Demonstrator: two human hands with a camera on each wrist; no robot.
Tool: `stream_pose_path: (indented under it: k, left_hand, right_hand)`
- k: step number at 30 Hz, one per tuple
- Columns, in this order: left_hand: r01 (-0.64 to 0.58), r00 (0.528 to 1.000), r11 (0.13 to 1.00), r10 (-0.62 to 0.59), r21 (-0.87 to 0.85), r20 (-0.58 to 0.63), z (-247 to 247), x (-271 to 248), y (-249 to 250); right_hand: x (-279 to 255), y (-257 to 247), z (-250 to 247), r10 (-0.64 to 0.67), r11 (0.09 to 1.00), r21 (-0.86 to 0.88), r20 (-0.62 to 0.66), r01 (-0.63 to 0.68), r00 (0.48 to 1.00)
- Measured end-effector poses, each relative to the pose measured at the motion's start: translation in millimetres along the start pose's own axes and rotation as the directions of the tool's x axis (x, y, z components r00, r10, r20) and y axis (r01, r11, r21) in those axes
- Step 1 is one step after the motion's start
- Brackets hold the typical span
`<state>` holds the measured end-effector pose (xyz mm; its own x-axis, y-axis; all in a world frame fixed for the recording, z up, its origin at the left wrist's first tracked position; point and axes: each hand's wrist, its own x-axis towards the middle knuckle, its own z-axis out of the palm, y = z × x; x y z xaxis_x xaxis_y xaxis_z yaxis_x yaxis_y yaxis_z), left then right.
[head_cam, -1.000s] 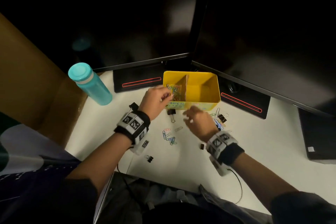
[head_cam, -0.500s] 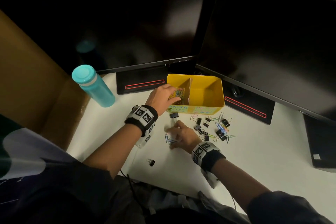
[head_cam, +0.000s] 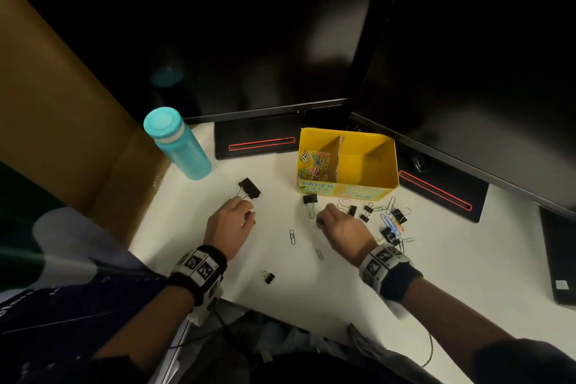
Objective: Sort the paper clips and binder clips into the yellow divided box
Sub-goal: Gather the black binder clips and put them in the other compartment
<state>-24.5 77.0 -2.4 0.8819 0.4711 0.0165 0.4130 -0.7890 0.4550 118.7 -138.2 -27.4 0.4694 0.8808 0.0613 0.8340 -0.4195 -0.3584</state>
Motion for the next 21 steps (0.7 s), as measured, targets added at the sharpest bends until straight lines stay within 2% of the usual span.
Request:
stream_pose_path:
  k: [2, 5, 7, 9, 11, 15, 16, 18, 19, 20, 21]
  left_hand:
    - [0.131, 0.991, 0.99, -0.133, -0.055, -0.032, 0.3, -2.4, -18.8]
    - [0.22, 0.974, 0.964, -0.21, -0.146, 0.082, 2.8, -0.5, -39.1]
    - [0.223, 0.96, 0.962, -0.189, -0.157, 0.204, 5.9, -2.6, -38.0]
    - [0.199, 0.951, 0.971, -0.158, -0.136, 0.265, 12.2, -5.9, -33.5]
    - [0.166, 0.961, 0.975, -0.126, -0.145, 0.248, 18.5, -7.9, -29.5]
    - [0.121, 0.99, 0.991, -0.116, -0.062, 0.083, 24.0, -8.4, -20.6]
    - [0.083, 0.996, 0.996, -0.083, -0.024, 0.019, 23.1, -7.9, -14.9]
    - [-0.035, 0.999, 0.999, 0.035, 0.012, -0.033, 20.9, -6.0, 0.9]
    - [-0.097, 0.995, 0.995, 0.097, 0.018, 0.023, 20.7, -4.0, 9.1]
    - [-0.143, 0.981, 0.989, 0.139, 0.024, 0.137, 21.4, -1.3, 16.3]
    - [-0.175, 0.944, 0.984, 0.154, 0.046, 0.291, 23.1, 2.5, 22.1]
  right_hand:
    - [17.4, -0.4, -23.5, 0.023, 0.998, 0.059, -0.111, -0.016, 0.993]
    - [49.9, 4.1, -57.3, 0.095, 0.986, 0.162, -0.305, -0.046, 0.948]
    - [68.2, 9.3, -69.1, 0.183, 0.967, 0.229, -0.318, -0.112, 0.93]
    - [79.0, 14.0, -70.1, 0.249, 0.953, 0.236, -0.248, -0.191, 0.936]
    - [80.2, 17.3, -68.2, 0.249, 0.959, 0.188, -0.203, -0.212, 0.947]
    - [52.9, 8.6, -64.2, 0.114, 0.992, 0.09, -0.323, -0.089, 0.94]
    - [40.0, 3.4, -57.5, 0.076, 0.996, 0.07, -0.301, -0.058, 0.95]
    - [11.8, -6.4, -36.0, 0.06, 0.998, -0.005, -0.082, -0.061, 0.995]
    - [-1.2, -9.9, -24.6, 0.1, 0.994, -0.06, 0.06, -0.096, 0.993]
    - [-12.7, -11.2, -13.2, 0.147, 0.986, -0.106, 0.166, -0.13, 0.975]
    - [-22.2, -11.6, -4.7, 0.181, 0.98, -0.12, 0.227, -0.157, 0.957]
